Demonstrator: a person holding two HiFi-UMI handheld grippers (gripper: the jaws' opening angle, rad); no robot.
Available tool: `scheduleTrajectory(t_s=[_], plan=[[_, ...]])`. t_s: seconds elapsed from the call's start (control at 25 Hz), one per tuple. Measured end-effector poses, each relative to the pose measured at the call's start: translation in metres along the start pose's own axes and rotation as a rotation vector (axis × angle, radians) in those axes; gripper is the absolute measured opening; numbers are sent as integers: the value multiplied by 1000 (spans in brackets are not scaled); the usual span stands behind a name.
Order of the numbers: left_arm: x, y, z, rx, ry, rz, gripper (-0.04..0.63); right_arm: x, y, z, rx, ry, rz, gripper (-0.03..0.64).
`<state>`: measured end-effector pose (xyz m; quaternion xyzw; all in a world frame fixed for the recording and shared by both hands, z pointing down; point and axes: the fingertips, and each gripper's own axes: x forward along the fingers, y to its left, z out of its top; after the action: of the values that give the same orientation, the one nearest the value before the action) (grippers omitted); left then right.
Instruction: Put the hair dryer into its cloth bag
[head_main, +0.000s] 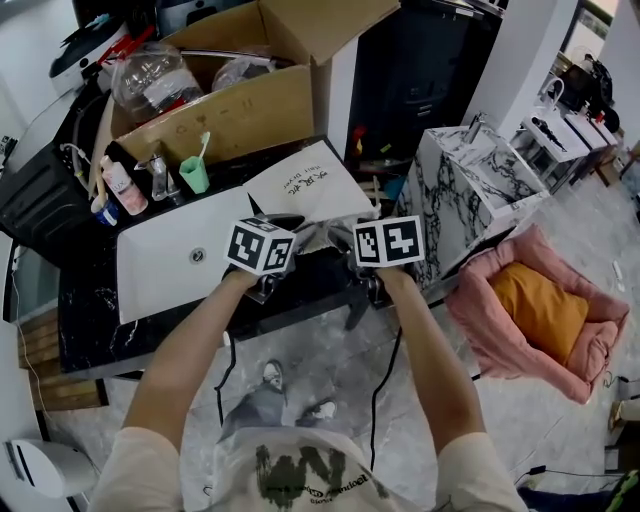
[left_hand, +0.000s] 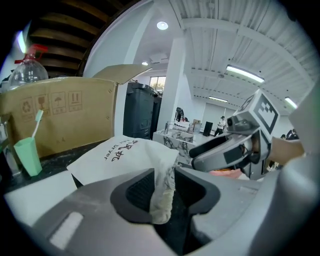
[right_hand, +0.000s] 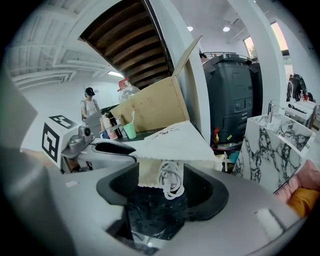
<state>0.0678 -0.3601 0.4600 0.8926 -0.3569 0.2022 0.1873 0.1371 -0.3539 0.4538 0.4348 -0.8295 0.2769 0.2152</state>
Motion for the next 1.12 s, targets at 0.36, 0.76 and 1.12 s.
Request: scheduleTrajectory(t_s=[0.36, 0.76, 1.12], plan=[[-9, -8, 9, -18, -39, 14, 158, -9, 6, -3, 4, -22, -6, 246], [-45, 8, 40, 41, -137, 74, 152, -24, 22, 18, 0, -115, -72, 171], [-78, 19, 49, 87, -189, 76, 120, -42, 43, 32, -13, -207, -169, 107]])
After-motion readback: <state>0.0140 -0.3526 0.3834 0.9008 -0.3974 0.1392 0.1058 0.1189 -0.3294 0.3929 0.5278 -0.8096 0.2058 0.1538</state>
